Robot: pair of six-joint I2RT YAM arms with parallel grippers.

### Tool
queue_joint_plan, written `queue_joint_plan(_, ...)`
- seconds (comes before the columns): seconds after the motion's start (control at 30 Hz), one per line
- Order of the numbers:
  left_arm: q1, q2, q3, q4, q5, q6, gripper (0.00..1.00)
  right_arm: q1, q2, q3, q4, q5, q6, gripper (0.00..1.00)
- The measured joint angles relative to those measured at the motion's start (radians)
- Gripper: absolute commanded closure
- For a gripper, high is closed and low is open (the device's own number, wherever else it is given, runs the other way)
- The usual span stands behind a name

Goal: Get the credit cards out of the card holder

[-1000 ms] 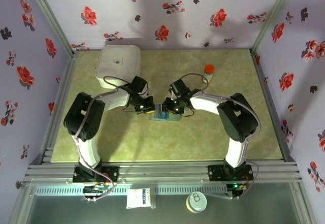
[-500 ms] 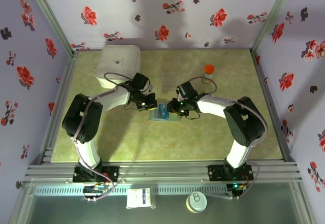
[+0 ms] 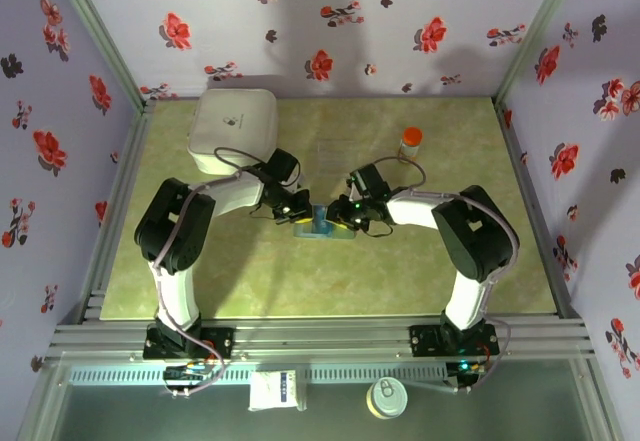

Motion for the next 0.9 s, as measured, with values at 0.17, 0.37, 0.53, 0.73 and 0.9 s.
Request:
queue_joint_plan(0.17,0.000,0.000,0.000,-0.001,-0.006,0.003,1.00,-0.011,0.003,-0.023,0.056,-0.040,0.018,0.71)
queue_joint_plan(0.37,0.000,0.000,0.000,-0.001,-0.008,0.004,1.00,-0.012,0.016,-0.038,0.121,-0.075,0.037,0.74)
queue_joint_plan(0.53,0.000,0.000,0.000,-0.001,-0.008,0.004,1.00,-0.012,0.021,-0.048,0.160,-0.094,0.053,0.79)
queue_joint_plan(0.73,0.000,0.000,0.000,0.000,-0.008,0.004,1.00,-0.012,0.021,-0.056,0.167,-0.097,0.060,0.84)
queue_joint_plan(0.9,0.000,0.000,0.000,0.000,-0.008,0.004,1.00,-0.016,0.021,-0.063,0.177,-0.096,0.061,0.87)
